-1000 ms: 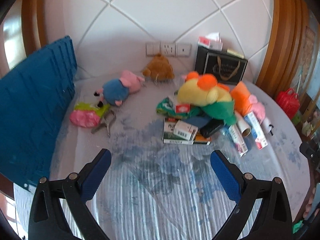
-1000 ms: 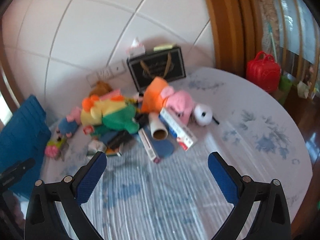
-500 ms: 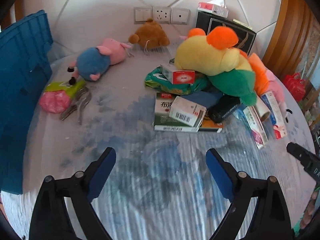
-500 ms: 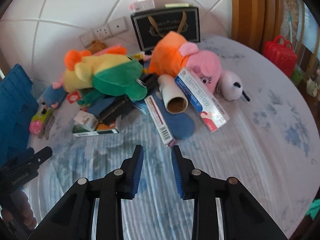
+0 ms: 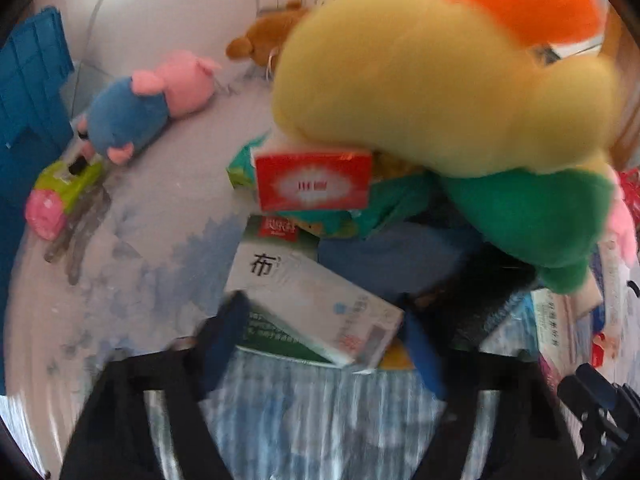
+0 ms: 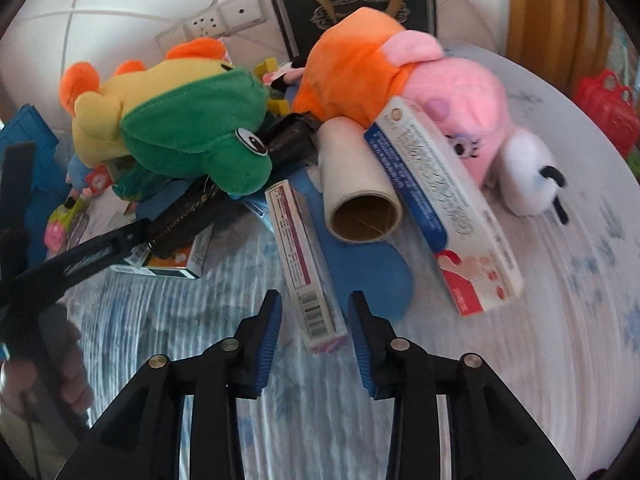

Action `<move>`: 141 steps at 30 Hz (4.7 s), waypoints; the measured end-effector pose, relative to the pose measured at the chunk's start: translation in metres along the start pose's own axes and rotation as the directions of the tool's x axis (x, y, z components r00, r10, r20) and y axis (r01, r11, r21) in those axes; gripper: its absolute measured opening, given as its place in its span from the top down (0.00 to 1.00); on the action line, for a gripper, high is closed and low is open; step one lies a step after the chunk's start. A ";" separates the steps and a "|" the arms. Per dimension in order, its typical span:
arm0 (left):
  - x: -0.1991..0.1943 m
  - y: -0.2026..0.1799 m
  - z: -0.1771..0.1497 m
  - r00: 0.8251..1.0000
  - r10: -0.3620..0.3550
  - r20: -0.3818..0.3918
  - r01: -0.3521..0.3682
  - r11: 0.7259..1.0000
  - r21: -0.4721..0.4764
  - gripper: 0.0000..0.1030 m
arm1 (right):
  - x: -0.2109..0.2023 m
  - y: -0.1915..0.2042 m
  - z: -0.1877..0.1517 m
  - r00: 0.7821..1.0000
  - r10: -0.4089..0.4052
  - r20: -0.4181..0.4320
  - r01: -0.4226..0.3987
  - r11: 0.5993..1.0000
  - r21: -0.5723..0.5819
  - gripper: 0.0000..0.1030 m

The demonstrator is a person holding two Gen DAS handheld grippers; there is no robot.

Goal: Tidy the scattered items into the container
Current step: 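Grasp the white medicine box with the left tool while the right tool grasps the slim pink-white box, then carry the white box with the left tool while the right tool carries the slim box to the crate, then open both tools to drop the two boxes into the crate, then move both tools back toward the remaining items on the bed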

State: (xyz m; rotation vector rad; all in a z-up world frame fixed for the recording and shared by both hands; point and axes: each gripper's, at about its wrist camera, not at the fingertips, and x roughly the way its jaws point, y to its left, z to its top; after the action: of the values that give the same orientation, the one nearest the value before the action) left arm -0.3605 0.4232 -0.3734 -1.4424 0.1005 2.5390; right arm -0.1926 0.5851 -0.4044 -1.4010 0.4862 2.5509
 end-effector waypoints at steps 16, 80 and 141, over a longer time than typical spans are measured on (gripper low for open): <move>-0.032 0.032 -0.085 0.998 0.017 -0.059 -0.014 0.998 0.058 0.36 | 0.013 0.039 -0.028 0.992 0.090 -0.088 -0.095 0.994 -0.053 0.83; -0.414 0.529 -0.028 0.723 0.413 0.554 -0.349 0.910 -0.223 0.36 | -0.247 0.603 -0.040 0.785 0.529 0.322 -0.272 0.761 -0.589 0.83; -0.447 0.489 -0.029 0.719 0.174 0.673 -0.100 0.984 -0.148 0.02 | -0.277 0.559 -0.025 0.777 0.337 0.531 -0.135 0.914 -0.382 0.00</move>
State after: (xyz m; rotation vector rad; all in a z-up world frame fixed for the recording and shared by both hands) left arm -0.2237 -0.1271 -0.0301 -0.4320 -0.0503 3.0604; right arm -0.2031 0.0543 -0.0751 -0.5445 0.1366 3.1880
